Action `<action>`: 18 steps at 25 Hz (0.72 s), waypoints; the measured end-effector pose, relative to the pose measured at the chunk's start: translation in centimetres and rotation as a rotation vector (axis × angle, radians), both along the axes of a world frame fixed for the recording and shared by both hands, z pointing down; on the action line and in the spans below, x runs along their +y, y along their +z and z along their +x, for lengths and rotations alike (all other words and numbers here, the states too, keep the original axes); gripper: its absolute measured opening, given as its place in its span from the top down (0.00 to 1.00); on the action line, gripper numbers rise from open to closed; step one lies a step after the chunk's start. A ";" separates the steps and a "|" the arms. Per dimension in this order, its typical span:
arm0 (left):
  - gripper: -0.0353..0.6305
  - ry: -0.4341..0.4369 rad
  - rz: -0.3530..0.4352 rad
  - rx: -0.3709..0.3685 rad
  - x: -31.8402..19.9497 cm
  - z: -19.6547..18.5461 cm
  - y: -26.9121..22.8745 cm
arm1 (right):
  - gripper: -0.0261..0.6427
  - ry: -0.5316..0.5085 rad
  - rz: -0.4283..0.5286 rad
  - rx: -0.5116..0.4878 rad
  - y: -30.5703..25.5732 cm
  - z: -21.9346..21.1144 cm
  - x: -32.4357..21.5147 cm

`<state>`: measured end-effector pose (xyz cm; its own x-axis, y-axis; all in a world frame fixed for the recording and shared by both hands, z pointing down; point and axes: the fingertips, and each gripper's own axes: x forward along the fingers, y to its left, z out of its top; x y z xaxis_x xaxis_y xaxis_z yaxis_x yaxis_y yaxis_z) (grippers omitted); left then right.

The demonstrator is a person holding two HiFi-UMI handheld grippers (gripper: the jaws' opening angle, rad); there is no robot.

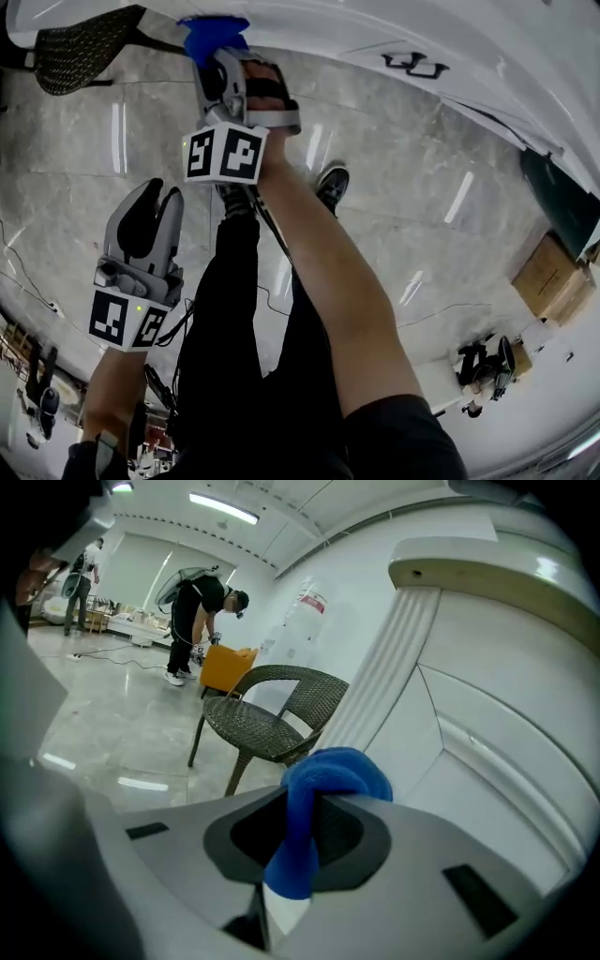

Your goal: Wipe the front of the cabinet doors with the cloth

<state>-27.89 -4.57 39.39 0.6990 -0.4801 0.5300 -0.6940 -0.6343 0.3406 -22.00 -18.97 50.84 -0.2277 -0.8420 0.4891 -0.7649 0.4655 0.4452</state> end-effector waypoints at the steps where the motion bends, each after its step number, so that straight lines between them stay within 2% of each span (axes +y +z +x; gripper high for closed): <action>1: 0.79 -0.004 -0.008 0.002 0.1 -0.2 0.3 | 0.88 0.021 0.003 -0.005 0.1 0.7 -0.1; 4: 0.79 -0.017 -0.012 0.005 0.2 -0.1 0.6 | 0.88 0.071 0.006 -0.037 0.2 3.2 0.1; 11: 0.79 0.025 0.037 -0.019 0.1 3.9 1.6 | 0.88 0.135 0.016 -0.065 0.7 9.6 1.7; 18: 0.79 0.043 0.017 -0.014 1.1 8.7 3.0 | 0.88 0.408 -0.004 -0.135 1.0 20.0 6.0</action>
